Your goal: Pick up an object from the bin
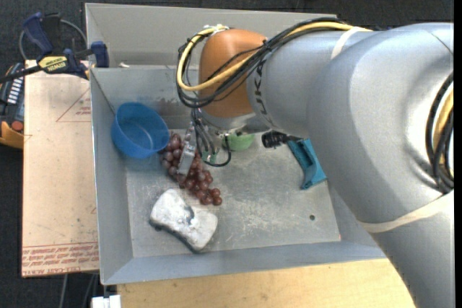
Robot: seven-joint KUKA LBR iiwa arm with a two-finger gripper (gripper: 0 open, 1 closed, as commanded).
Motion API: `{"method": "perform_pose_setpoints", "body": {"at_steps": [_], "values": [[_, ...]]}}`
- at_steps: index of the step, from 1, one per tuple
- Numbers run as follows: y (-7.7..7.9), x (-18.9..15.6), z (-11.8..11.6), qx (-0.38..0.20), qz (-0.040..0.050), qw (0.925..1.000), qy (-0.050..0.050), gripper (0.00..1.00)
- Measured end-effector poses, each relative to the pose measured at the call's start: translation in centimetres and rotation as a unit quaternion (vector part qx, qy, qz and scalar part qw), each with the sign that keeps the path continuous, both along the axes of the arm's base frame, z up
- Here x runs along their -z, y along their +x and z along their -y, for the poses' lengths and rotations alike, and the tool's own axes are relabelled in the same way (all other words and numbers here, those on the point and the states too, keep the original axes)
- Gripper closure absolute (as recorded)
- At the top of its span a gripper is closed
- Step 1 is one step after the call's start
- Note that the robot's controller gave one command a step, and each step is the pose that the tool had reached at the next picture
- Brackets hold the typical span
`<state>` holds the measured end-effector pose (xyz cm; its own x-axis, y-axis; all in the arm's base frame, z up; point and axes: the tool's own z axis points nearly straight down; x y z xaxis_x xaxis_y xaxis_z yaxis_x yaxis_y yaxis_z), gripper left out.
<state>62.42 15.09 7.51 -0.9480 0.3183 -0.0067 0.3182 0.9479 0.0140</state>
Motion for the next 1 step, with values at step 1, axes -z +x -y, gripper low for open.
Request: {"method": "perform_pose_setpoints", "body": {"at_steps": [1], "values": [[0.00, 0.00, 0.01, 0.000, 0.0000, 1.0000, 0.000, 1.00]]}}
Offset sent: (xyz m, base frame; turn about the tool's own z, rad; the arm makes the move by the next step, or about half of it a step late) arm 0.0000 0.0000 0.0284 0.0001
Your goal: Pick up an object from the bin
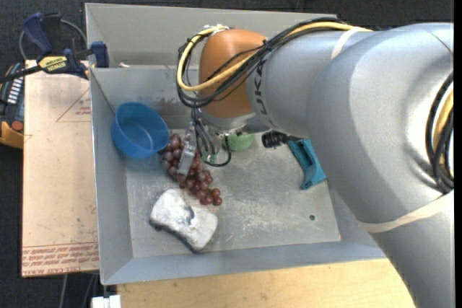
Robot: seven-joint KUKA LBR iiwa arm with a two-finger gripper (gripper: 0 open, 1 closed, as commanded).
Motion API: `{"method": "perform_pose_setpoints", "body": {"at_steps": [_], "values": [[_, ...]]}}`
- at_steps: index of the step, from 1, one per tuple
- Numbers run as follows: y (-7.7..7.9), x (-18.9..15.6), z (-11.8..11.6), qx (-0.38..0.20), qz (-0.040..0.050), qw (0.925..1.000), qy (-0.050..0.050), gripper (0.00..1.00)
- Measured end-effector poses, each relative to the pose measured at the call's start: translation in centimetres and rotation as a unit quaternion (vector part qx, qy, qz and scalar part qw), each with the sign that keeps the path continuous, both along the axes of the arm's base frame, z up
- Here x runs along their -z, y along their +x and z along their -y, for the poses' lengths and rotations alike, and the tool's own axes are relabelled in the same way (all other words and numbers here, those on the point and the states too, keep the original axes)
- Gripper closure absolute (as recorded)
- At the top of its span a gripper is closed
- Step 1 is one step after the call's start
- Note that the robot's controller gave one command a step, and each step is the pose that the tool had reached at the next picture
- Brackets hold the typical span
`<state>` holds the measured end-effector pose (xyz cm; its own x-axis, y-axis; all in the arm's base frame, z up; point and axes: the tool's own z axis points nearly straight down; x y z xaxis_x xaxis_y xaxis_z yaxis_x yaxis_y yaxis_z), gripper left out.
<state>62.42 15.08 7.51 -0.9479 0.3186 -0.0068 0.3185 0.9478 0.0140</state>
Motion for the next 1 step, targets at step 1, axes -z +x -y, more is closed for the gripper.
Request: {"method": "perform_pose_setpoints", "body": {"at_steps": [1], "values": [[-0.05, -1.40, 0.08, 0.000, 0.0003, 1.0000, 0.000, 1.00]]}}
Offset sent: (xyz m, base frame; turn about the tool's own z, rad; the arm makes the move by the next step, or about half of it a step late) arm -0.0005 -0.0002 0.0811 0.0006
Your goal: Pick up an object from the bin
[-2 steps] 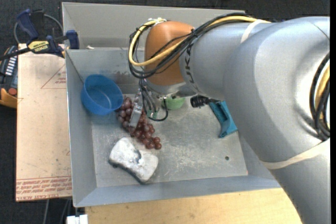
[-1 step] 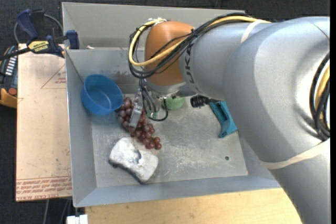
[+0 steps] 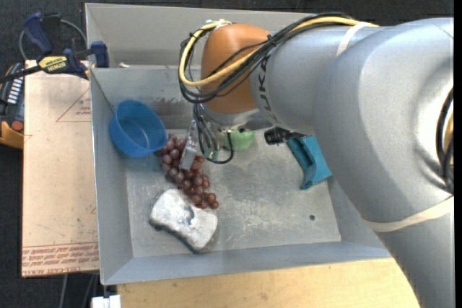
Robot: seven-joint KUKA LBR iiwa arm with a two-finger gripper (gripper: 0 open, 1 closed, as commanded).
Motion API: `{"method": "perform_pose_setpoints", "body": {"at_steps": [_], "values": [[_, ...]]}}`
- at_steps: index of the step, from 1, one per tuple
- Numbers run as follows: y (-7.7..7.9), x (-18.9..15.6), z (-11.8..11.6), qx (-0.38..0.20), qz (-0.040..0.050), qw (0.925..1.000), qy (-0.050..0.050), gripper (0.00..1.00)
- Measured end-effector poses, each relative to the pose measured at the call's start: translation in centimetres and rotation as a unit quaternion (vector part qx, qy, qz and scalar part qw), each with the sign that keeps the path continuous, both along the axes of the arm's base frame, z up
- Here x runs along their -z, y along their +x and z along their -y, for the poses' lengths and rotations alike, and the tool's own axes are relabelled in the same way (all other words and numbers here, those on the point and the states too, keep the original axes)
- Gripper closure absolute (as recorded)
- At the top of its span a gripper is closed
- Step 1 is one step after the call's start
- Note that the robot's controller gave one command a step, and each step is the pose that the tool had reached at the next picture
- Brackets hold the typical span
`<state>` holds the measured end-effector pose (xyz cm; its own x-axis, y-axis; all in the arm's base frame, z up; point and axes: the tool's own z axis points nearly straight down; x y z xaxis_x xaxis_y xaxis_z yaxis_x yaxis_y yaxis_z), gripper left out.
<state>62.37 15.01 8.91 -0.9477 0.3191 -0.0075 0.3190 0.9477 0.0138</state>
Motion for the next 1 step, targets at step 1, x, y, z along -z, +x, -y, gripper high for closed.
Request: {"method": "perform_pose_setpoints", "body": {"at_steps": [1], "values": [[-0.23, -3.32, 0.05, 0.000, -0.0041, 1.0000, -0.001, 1.00]]}}
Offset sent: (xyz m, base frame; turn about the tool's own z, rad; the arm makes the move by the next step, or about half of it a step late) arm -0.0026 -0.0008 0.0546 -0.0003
